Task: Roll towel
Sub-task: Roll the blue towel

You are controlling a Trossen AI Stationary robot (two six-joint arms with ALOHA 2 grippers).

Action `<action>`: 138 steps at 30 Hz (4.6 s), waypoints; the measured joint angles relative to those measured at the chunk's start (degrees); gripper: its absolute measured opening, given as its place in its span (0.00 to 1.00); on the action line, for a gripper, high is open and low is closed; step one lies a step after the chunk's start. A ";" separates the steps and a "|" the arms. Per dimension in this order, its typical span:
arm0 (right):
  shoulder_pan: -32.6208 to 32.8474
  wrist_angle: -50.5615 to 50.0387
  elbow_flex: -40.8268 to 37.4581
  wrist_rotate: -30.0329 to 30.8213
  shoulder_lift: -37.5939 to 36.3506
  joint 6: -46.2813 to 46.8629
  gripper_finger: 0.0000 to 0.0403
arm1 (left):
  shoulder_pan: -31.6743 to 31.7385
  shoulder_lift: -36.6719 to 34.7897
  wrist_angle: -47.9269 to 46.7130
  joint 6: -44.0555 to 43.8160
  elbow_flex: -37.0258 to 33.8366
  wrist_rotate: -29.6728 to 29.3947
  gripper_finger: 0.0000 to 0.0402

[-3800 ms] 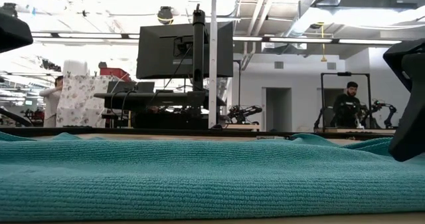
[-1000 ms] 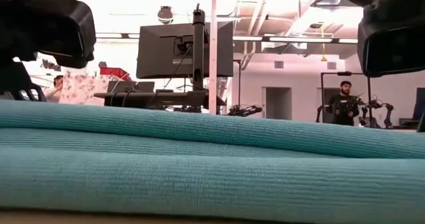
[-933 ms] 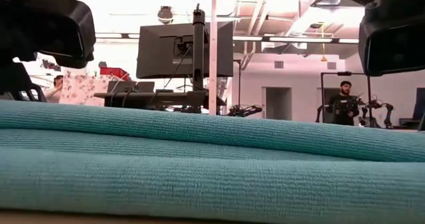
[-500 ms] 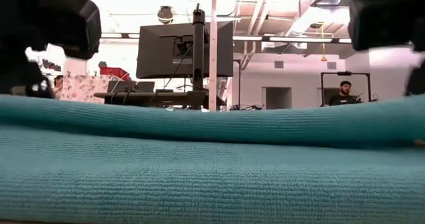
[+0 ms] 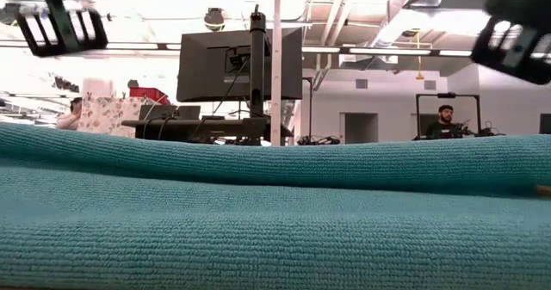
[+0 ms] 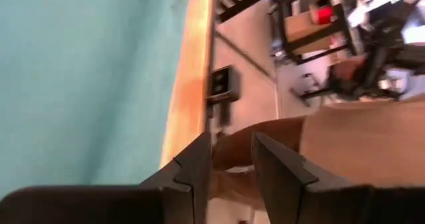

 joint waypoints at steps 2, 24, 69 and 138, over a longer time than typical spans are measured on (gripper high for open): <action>0.87 4.91 0.00 0.52 3.93 1.00 0.10 | -1.59 3.04 1.83 -1.82 -0.10 -1.57 0.23; 1.86 2.58 0.04 1.10 14.30 13.92 0.00 | -5.61 16.15 -2.88 -13.25 -1.81 -12.05 0.23; 13.29 -49.14 32.70 17.42 14.53 -13.88 0.53 | -13.45 27.02 -55.75 15.09 41.75 -16.80 0.52; 14.16 -47.00 28.17 19.78 24.54 -17.05 0.53 | -15.73 44.60 -65.43 6.27 49.08 -28.39 0.50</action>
